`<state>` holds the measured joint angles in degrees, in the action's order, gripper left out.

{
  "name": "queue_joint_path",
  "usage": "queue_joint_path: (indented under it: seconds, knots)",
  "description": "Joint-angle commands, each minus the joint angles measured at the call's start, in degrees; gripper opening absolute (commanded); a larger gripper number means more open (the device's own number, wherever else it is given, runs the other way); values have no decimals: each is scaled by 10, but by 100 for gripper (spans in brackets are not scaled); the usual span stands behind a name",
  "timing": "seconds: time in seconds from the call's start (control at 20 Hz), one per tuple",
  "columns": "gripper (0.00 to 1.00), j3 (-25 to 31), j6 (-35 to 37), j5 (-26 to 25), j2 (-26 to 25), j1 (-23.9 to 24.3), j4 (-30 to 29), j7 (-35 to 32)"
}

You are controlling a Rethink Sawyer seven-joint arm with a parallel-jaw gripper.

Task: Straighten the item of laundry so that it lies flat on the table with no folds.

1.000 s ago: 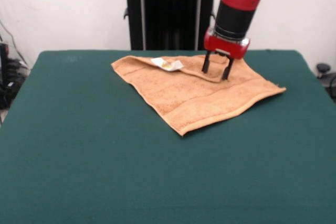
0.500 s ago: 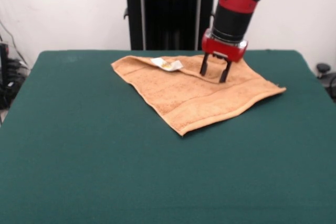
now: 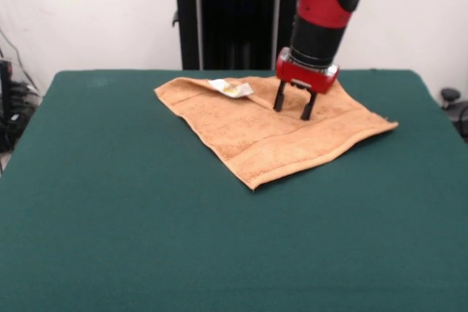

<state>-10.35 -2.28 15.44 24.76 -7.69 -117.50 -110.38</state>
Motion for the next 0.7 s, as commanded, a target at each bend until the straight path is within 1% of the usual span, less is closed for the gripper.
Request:
queue_joint_path:
  seconds: [0.05,0.55,0.65,0.7]
  knots:
    - [100,57,2,10,-48,1,62,-88]
    - [100,53,14,16,-39,-4,61,-90]
    - [100,40,20,13,-42,-14,68,-79]
    - [0,39,19,11,-43,-15,69,-77]
